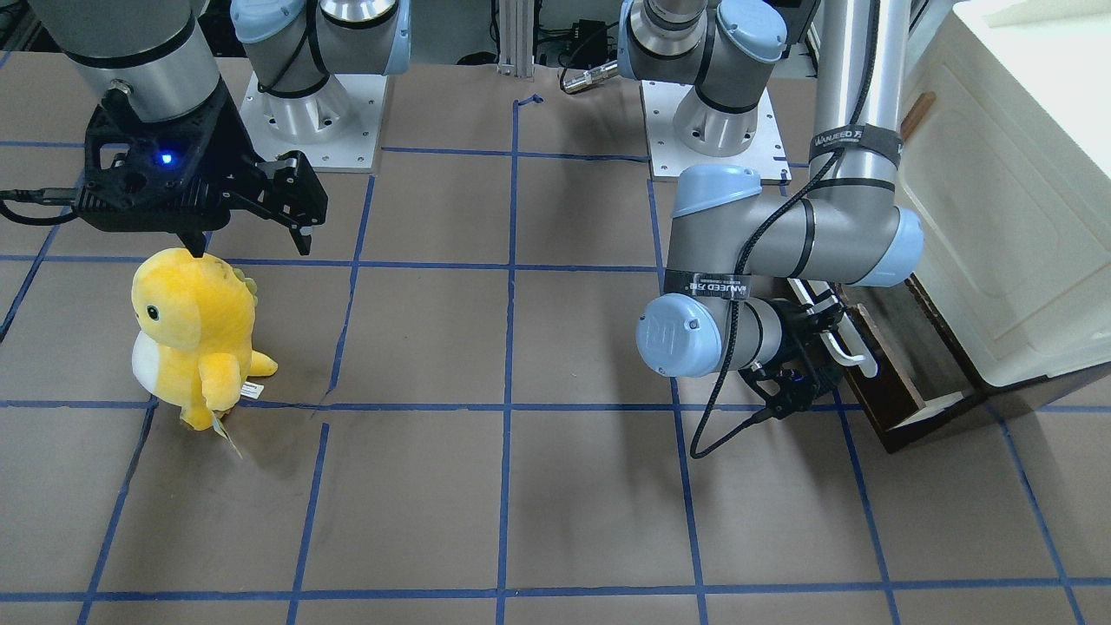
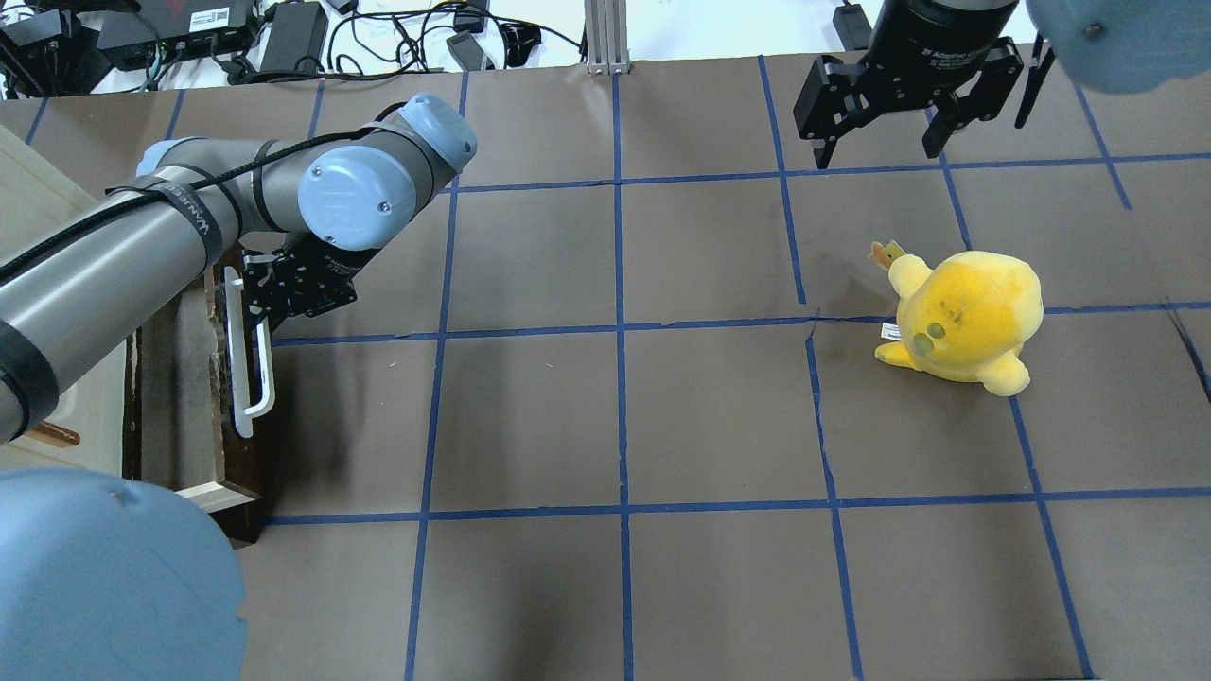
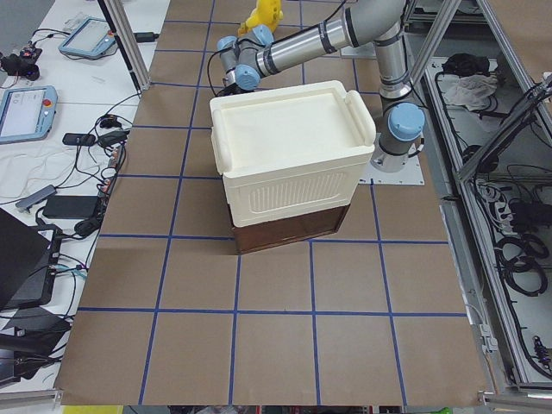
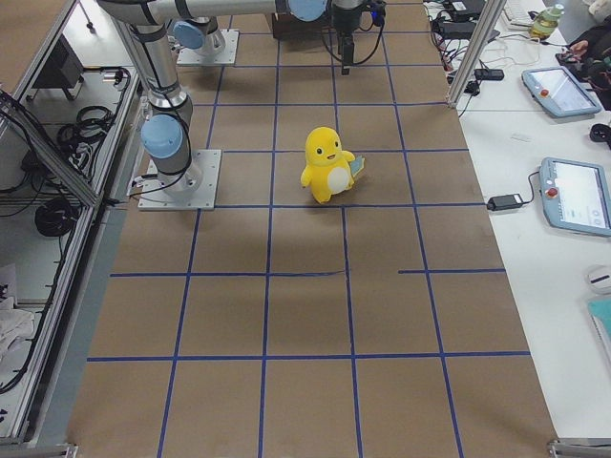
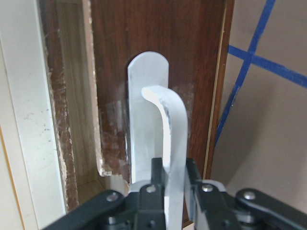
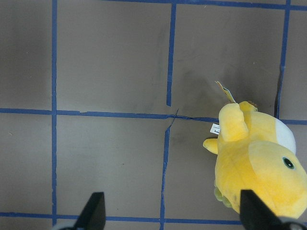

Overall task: Pull drawer sideways
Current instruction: 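Pull the drawer farther out of the cabinet with the left gripper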

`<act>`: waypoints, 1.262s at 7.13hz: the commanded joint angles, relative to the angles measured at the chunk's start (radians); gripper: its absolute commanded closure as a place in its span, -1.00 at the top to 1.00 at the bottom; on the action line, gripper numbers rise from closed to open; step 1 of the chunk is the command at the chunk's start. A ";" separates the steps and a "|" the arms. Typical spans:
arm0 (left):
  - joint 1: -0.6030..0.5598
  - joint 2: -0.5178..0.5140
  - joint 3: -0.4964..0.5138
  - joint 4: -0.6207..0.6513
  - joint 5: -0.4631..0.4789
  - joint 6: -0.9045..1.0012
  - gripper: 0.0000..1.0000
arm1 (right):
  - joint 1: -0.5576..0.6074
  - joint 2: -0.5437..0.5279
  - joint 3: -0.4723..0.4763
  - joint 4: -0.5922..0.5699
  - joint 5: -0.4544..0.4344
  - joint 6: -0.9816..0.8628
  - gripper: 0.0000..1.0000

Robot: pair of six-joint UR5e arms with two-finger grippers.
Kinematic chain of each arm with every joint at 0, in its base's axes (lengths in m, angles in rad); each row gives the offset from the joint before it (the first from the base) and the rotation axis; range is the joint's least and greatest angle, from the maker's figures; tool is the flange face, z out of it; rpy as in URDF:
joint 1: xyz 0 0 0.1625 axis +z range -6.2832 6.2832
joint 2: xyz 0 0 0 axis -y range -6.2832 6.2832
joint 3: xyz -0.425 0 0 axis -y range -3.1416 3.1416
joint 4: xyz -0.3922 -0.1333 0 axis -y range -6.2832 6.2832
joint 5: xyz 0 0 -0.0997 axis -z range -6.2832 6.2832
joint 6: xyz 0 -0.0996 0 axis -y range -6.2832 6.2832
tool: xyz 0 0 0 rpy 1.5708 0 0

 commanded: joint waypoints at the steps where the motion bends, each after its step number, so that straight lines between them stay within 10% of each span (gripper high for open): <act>1: -0.008 -0.002 0.005 -0.001 0.000 -0.001 -1.00 | 0.000 0.000 0.000 0.000 0.001 -0.001 1.00; 9: -0.027 -0.020 0.039 -0.006 -0.009 -0.004 -1.00 | 0.000 0.000 0.000 0.000 0.001 0.000 1.00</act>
